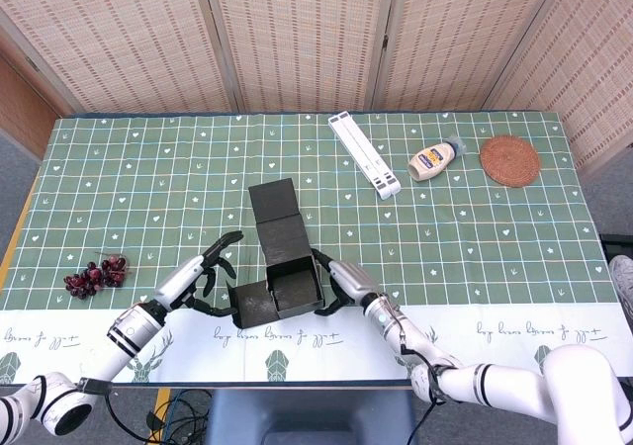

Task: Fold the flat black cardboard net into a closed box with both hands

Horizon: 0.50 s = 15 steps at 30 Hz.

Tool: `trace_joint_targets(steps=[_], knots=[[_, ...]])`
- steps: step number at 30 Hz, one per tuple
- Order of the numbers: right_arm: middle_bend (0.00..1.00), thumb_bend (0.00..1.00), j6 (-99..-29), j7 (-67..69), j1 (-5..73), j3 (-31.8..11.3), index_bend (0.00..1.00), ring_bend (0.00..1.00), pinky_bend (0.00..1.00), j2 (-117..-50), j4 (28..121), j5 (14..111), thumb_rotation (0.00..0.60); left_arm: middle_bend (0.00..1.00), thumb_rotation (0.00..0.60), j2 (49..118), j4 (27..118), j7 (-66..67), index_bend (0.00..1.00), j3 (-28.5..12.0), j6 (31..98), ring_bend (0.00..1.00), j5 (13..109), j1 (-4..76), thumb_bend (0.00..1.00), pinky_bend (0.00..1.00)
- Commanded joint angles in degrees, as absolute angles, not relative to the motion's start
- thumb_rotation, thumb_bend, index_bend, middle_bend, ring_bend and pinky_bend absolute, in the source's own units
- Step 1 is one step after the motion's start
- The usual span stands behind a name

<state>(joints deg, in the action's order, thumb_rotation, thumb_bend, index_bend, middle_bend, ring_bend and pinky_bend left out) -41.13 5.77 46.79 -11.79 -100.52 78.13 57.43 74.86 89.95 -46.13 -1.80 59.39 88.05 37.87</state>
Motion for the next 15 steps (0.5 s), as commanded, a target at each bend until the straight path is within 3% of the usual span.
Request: trace_joint_targets(steps=[1,4,6,15], knots=[[0.22,0.00,-42.28,4.88,47.08,-12.60,0.00,0.76,1.00,-102.43,76.98,56.58,0.600,0.00,0.600,74.89,89.81,-46.37,0.00,-1.93,60.01,0.38,88.06,37.50,0.06,0.73],[0.32,0.03,-43.31,5.14,46.97,-13.63,0.05,0.77,1.00,-103.56,76.42,56.35,0.600,0.00,0.600,75.30,89.36,-45.24,0.00,-2.57,61.82,0.39,87.41,36.55,0.06,0.74],[0.38,0.07,-43.99,5.66,46.68,-14.18,0.14,0.79,1.00,-103.81,76.31,56.59,0.600,0.00,0.600,75.41,89.24,-44.62,0.00,-2.86,62.64,0.40,86.93,35.99,0.06,0.74],[0.44,0.10,-45.67,13.54,43.59,-17.23,0.23,0.81,1.00,-100.57,80.26,59.66,0.600,0.00,0.600,77.78,85.85,-36.36,0.00,-5.14,68.24,0.43,84.67,33.13,0.06,0.74]])
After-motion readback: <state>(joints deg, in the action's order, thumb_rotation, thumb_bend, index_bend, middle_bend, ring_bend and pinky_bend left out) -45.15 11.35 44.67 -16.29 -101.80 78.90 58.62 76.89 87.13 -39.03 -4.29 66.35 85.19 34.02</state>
